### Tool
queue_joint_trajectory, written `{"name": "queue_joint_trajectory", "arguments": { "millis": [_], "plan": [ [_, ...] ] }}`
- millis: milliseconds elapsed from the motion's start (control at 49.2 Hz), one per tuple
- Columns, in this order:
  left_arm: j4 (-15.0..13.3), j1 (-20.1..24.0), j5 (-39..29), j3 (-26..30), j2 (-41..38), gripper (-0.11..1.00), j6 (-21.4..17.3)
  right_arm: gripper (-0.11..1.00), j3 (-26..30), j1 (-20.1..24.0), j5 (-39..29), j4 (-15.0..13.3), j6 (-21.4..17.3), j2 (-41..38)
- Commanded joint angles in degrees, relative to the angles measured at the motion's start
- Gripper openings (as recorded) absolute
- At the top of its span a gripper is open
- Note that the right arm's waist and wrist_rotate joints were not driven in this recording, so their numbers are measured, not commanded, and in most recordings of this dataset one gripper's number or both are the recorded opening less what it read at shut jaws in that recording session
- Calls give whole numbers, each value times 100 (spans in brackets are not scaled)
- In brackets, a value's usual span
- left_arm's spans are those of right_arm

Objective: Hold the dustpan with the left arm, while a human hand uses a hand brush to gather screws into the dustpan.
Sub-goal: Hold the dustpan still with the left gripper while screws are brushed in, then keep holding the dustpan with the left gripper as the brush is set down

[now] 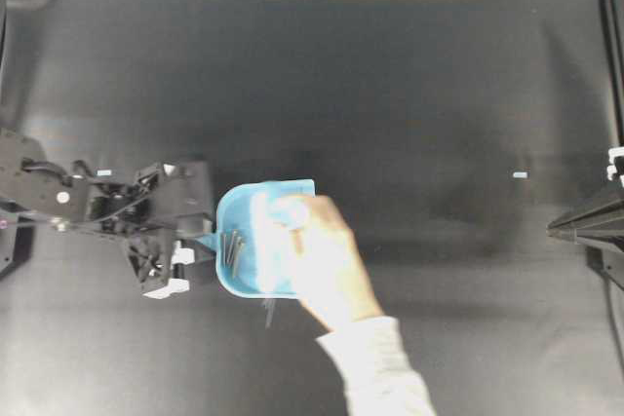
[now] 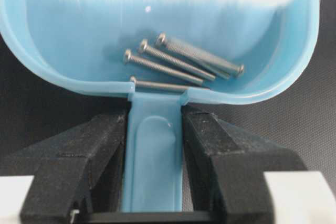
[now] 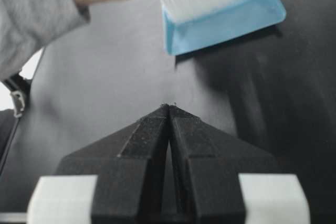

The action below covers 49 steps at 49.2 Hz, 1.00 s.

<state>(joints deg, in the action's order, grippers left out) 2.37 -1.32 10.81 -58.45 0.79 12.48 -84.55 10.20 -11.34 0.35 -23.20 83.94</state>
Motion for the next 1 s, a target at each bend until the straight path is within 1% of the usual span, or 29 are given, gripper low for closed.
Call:
{"name": "queue_joint_trajectory", "arguments": {
  "millis": [0,61,122,284,528,732,975],
  "plan": [
    [18,97,870,-255,26,31,-35,0,26,0,35,0,0,-26],
    [18,123,1257,-396,44,31,-105,0,26,0,35,0,9,-26],
    [18,158,1494,-501,44,31,-193,0,26,0,35,-9,0,-18],
    [26,211,1723,-580,79,31,-352,0,26,0,35,0,9,-18],
    [18,246,2250,-606,141,31,-352,0,26,0,35,0,9,-18],
    [18,246,2285,-580,448,31,-299,0,26,0,35,-9,9,-18],
    [18,229,2224,-677,1081,31,-264,0,26,0,35,0,9,-18]
  ]
}}
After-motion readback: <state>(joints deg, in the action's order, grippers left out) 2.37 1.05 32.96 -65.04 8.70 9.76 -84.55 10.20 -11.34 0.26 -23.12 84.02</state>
